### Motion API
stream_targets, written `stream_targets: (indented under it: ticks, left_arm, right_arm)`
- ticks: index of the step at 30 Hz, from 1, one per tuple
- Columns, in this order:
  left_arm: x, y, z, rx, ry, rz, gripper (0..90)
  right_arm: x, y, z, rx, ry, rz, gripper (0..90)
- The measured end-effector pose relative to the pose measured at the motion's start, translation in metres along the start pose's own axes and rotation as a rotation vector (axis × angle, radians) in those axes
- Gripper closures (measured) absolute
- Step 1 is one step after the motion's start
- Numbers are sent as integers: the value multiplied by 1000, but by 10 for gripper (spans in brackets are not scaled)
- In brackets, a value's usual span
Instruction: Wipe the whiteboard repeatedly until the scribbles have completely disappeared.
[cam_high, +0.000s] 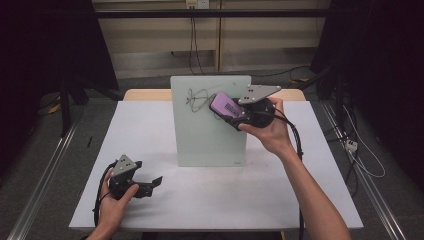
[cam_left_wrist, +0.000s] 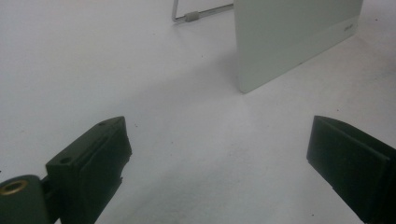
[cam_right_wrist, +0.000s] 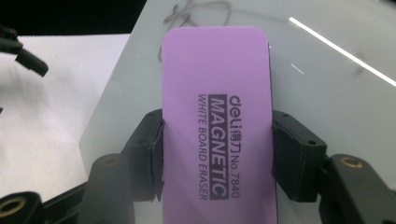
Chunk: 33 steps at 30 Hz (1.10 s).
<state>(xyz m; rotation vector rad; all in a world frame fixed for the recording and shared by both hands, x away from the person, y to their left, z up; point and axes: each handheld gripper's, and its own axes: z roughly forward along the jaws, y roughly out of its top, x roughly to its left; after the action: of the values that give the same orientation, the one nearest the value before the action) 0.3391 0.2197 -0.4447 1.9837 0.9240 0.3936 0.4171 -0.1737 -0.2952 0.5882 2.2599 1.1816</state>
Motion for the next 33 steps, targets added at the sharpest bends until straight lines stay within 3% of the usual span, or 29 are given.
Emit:
stream_targets:
  ticks: [10, 13, 26, 33]
  left_arm:
    - [0, 0, -1, -4, -1, -7, 57]
    - [0, 0, 0, -1, -2, -5, 57]
    - [-1, 0, 0, -1, -1, 4, 57]
    - [-1, 0, -1, -3, 0, 3, 57]
  right_arm:
    - [-28, 10, -30, -72, -106, 67, 420]
    - [-30, 9, -34, -68, -113, 72, 420]
    - [1, -15, -10, 7, -51, 22, 421]
    - [19, -29, 0, 62, -44, -9, 421]
